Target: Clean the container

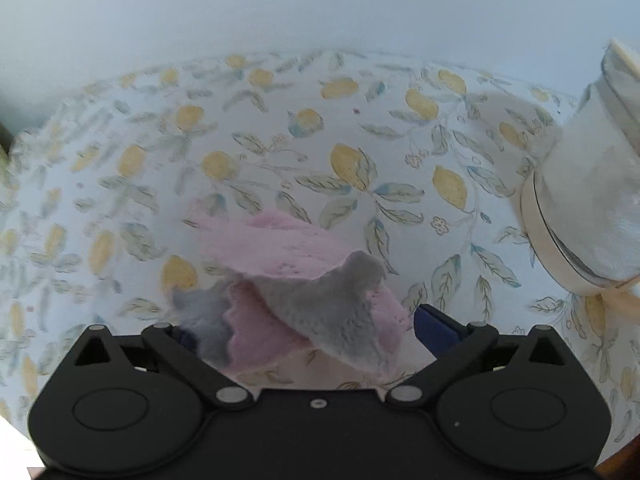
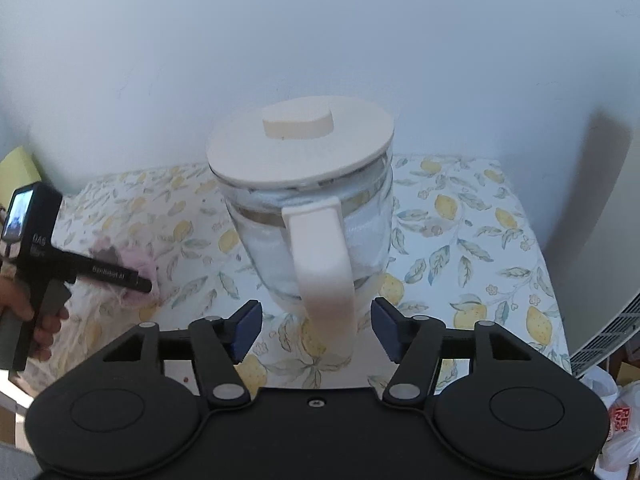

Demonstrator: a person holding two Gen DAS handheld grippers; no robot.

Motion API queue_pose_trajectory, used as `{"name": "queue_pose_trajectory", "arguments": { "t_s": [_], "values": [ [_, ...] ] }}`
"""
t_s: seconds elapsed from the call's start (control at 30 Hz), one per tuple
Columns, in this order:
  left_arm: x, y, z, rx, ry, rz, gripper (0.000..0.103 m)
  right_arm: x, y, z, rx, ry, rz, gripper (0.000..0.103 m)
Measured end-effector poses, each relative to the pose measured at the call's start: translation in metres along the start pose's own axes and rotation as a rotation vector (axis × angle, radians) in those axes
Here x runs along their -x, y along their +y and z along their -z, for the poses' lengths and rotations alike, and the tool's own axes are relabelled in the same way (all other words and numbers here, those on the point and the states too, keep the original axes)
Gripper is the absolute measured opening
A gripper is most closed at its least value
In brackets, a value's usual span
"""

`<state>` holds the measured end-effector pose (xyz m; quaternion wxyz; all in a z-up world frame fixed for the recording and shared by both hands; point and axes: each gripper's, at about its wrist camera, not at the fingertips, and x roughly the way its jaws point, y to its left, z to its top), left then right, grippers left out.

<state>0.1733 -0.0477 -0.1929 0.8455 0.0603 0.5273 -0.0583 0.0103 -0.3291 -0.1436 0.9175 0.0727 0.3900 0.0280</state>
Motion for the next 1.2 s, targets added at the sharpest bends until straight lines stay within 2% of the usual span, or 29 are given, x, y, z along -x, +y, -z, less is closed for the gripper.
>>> {"name": "queue_pose_trajectory", "arguments": {
  "t_s": [0.2,0.37,0.5,0.67,0.8,0.97,1.07,1.2],
  "values": [
    [0.045,0.002,0.002,0.021,-0.028,0.009,0.103,0.007,0.017,-0.004,-0.003,-0.051,0.003,0.089],
    [0.083,0.000,0.007,0.078,-0.051,0.024,0.103,0.013,0.027,-0.010,-0.043,-0.042,-0.036,0.091],
    [0.125,-0.018,0.016,0.047,-0.088,-0.009,0.103,0.032,0.035,-0.019,-0.098,-0.056,-0.052,0.094],
    [0.169,-0.033,0.033,0.091,-0.115,0.015,0.103,0.054,0.043,-0.030,-0.076,-0.041,0.010,0.096],
    [0.197,-0.055,0.054,0.086,-0.117,-0.013,0.102,0.075,0.039,-0.032,-0.129,-0.019,0.033,0.096],
    [0.228,-0.081,0.080,0.073,-0.123,-0.033,0.102,0.102,0.044,-0.024,-0.028,0.000,0.101,0.096],
    [0.241,-0.091,0.090,0.057,-0.118,-0.049,0.102,0.120,0.044,-0.019,-0.035,0.015,0.061,0.096],
    [0.257,-0.092,0.097,0.062,-0.123,-0.072,0.102,0.138,0.042,-0.019,-0.133,0.078,0.008,0.096]
  ]
}}
